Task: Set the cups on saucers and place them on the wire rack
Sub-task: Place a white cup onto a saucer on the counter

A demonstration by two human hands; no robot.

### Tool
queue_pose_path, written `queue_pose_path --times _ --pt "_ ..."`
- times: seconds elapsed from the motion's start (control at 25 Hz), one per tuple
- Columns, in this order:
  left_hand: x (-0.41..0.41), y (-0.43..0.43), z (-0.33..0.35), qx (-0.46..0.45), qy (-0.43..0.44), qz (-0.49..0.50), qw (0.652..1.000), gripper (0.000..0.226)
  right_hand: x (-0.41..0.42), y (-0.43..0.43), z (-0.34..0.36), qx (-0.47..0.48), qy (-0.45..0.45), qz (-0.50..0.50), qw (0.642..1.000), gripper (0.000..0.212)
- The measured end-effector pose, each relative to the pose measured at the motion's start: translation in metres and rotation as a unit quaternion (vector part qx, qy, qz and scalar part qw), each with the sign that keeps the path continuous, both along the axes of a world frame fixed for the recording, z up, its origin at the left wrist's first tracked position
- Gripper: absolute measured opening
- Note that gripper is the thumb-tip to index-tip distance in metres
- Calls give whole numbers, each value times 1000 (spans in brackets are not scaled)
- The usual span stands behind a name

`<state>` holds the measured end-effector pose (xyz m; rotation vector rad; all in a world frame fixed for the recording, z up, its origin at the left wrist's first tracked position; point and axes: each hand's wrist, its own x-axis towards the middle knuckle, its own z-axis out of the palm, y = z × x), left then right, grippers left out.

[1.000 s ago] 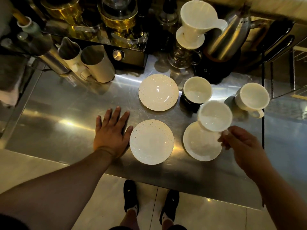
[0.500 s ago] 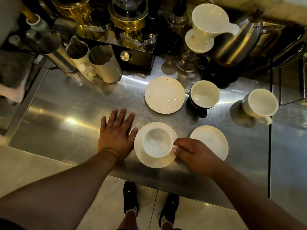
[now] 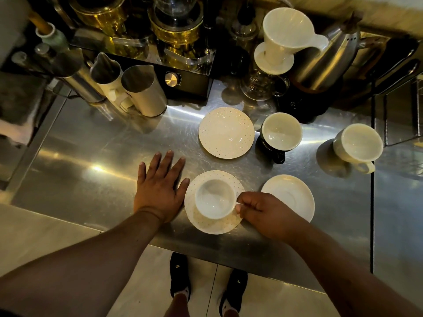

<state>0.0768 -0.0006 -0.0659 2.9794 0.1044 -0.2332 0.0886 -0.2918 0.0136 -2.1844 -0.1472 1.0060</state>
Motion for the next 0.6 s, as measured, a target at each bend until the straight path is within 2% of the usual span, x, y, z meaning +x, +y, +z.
queue_pose_path --times 0.2,0.36,0.44,0.48,0.6 --pt "-1 0 0 3 -1 0 1000 64 -1 0 1 -11 9 6 1000 20" --pt "-1 0 -1 3 0 -3 1000 65 0 -3 0 -26 5 -11 1000 10" --pt "-2 1 -2 -1 0 0 1000 67 3 -7 0 -17 -10 -95 995 8" --pt "-2 0 -1 -1 1 -1 1000 67 6 -10 1 -9 -31 -171 985 8" --pt "-1 0 1 1 2 -2 1000 69 25 -20 4 33 -69 -419 905 19"
